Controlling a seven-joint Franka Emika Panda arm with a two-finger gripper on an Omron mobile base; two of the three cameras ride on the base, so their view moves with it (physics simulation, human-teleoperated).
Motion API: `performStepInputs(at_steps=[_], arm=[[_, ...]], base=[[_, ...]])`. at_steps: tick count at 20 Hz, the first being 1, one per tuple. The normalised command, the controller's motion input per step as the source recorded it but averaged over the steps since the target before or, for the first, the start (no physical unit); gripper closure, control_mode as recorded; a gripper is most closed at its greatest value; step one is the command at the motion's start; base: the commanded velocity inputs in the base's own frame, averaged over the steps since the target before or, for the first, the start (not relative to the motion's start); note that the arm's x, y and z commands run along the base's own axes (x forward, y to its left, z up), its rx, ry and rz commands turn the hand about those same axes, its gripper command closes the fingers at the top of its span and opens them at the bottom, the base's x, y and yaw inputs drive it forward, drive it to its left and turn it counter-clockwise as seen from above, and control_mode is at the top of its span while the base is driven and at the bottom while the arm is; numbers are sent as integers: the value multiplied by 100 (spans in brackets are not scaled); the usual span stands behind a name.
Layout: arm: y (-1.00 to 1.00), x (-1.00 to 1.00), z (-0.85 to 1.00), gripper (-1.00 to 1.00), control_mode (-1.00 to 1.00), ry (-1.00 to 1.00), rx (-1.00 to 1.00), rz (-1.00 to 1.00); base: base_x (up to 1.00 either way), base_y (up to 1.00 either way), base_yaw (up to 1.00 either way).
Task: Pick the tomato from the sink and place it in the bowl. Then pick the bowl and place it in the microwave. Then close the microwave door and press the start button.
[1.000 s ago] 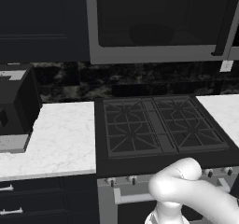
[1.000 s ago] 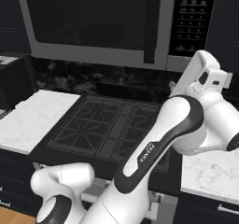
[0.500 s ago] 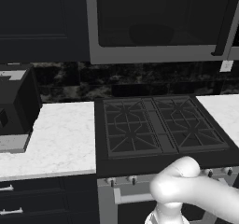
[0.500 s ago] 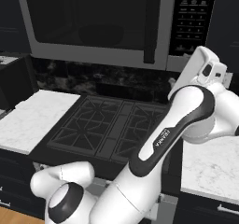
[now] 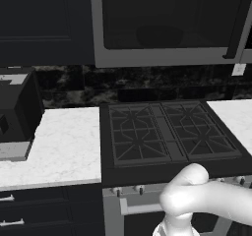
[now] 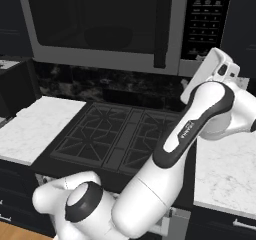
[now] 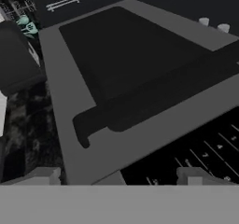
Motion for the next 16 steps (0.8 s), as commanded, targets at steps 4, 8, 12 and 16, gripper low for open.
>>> performStepInputs(at_steps=[4,8,12,16], arm=[[-22,34,-6,-100,-100,0,5,0],[-20,34,-1,-100,-100,0,5,0],[-9,43,-2,-100,-100,0,3,0],[-8,42,-5,-100,-100,0,3,0]], base=[[0,0,0],[0,0,0],[0,0,0],[0,0,0]])
